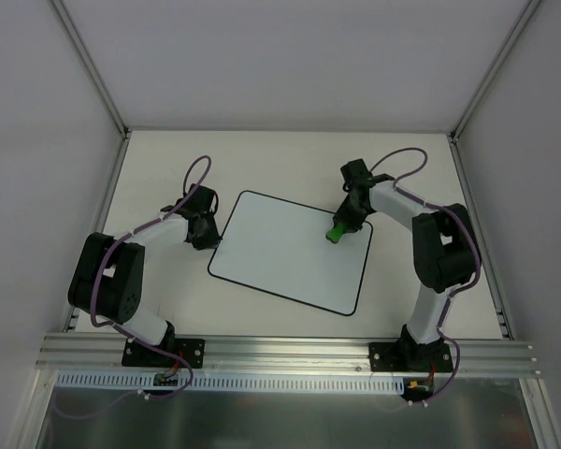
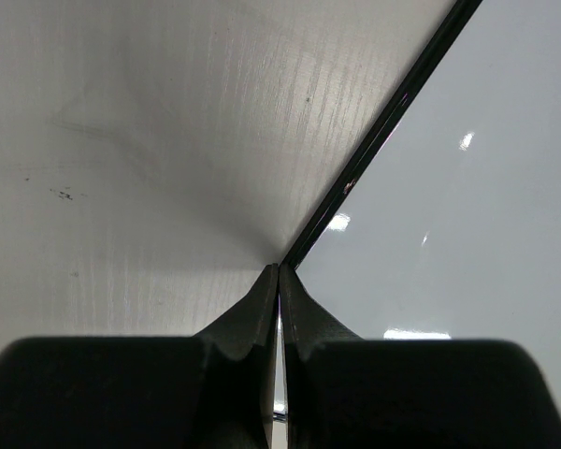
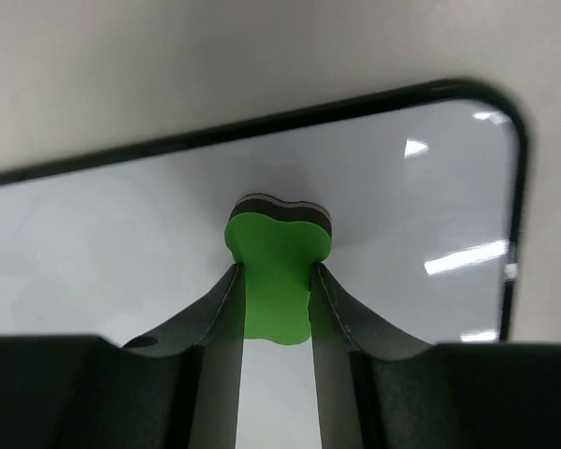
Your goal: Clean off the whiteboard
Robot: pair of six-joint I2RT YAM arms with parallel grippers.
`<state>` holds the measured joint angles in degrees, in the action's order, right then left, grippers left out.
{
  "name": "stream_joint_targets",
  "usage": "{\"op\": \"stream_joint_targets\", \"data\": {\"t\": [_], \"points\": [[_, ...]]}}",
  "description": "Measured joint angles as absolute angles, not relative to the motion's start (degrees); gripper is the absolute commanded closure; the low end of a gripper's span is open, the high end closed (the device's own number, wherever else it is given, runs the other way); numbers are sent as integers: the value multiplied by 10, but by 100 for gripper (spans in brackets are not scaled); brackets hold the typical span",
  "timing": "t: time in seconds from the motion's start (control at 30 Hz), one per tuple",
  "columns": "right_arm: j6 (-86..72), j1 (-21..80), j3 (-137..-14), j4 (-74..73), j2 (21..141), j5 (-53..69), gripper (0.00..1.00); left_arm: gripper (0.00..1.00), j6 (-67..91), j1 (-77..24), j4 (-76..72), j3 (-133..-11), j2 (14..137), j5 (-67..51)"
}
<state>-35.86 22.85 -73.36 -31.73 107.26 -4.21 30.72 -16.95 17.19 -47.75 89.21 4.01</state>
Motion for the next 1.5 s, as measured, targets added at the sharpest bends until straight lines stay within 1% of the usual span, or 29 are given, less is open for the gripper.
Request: {"op": "stream_joint_targets", "data": {"t": [0.2, 0.43, 0.6, 0.73, 0.8, 0.9, 1.0, 1.03, 1.1, 1.13, 1.2, 1.23, 1.3, 1.33, 1.37, 1.43, 1.47, 1.5], "points": [[-339, 127, -680, -323, 1026, -64, 100, 100, 307, -170, 172, -477, 892, 40], [-291, 82, -655, -341, 971, -94, 100, 100, 307, -170, 172, -477, 891, 40], [-258, 9, -650, -344, 924, -109, 99, 100, 307, -170, 174, -477, 890, 40], [-232, -53, -650, -344, 930, -109, 98, 100, 307, -170, 174, -477, 890, 40], [-221, -71, -652, -345, 942, -109, 97, 100, 307, -170, 174, -477, 890, 40], [-208, -80, -659, -346, 971, -107, 93, 100, 308, -170, 174, -477, 890, 40], [-200, -82, -663, -343, 997, -101, 85, 100, 308, -170, 175, -477, 890, 40], [-199, -83, -663, -343, 1002, -98, 76, 100, 308, -170, 175, -477, 890, 40], [-197, -85, -663, -342, 1008, -93, 72, 100, 309, -170, 175, -477, 889, 40], [-196, -87, -663, -341, 1009, -90, 67, 100, 309, -170, 176, -477, 889, 40], [-194, -91, -663, -339, 1010, -87, 61, 99, 309, -170, 178, -477, 889, 39], [-193, -92, -663, -338, 1010, -87, 51, 98, 309, -170, 178, -477, 889, 39], [-190, -94, -662, -336, 1010, -87, 39, 92, 309, -170, 180, -478, 889, 38], [-188, -95, -660, -333, 1009, -86, 26, 91, 309, -170, 183, -479, 889, 37], [-183, -95, -656, -331, 1008, -86, 20, 87, 309, -169, 185, -479, 888, 36], [-180, -95, -647, -328, 1002, -84, 11, 84, 309, -169, 191, -479, 887, 35], [-178, -95, -641, -328, 994, -82, 9, 82, 309, -169, 195, -479, 886, 35], [-175, -95, -636, -330, 985, -81, 7, 78, 309, -170, 199, -479, 884, 34]]}}
